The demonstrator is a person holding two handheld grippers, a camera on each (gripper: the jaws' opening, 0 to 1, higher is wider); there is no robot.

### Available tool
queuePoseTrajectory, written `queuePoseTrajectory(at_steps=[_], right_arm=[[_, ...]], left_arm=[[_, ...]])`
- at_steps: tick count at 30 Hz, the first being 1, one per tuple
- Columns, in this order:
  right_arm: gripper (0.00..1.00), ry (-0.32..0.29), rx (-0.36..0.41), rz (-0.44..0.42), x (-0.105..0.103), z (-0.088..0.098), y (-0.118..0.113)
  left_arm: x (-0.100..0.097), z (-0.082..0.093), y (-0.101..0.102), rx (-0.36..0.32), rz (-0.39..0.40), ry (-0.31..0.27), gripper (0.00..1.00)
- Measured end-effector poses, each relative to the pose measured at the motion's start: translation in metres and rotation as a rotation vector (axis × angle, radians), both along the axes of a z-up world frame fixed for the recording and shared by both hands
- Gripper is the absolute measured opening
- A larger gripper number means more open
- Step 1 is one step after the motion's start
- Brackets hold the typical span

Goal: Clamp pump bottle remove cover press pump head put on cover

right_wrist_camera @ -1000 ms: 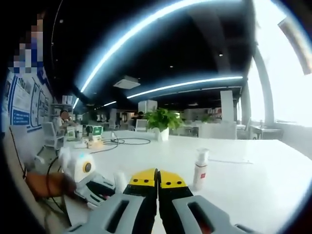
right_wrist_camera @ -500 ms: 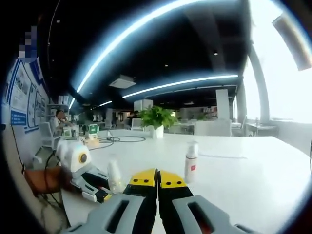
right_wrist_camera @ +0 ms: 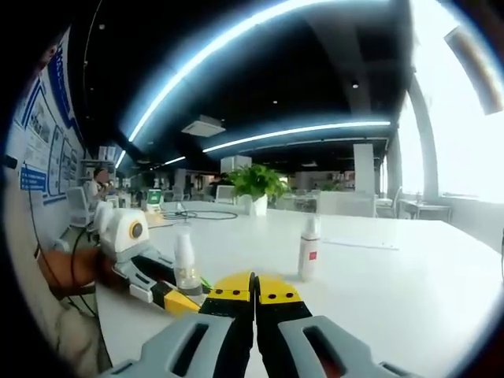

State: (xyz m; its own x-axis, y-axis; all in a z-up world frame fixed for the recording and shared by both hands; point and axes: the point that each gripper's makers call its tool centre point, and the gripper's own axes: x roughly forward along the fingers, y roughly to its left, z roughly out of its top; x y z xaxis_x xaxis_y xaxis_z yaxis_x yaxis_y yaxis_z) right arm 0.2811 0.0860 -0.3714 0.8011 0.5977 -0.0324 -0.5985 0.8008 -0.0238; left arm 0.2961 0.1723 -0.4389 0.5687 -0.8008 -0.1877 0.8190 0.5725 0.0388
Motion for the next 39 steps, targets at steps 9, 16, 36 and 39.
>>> queuePoseTrajectory(at_steps=[9,16,36,39], right_arm=[[0.0,0.036,0.011,-0.011,0.001,-0.02,-0.012],[0.0,0.04,0.024,-0.03,0.001,-0.024,-0.018],[0.0,0.064,-0.013,-0.058,0.008,-0.046,-0.03],[0.0,0.082,0.014,-0.063,0.01,-0.047,-0.035]], left_arm=[[0.001,0.0,0.001,-0.002,0.002,0.004,0.16],[0.0,0.0,0.001,-0.003,0.004,0.006,0.16],[0.004,0.0,0.002,-0.004,0.018,0.011,0.16],[0.004,0.0,0.002,-0.002,0.019,0.006,0.16]])
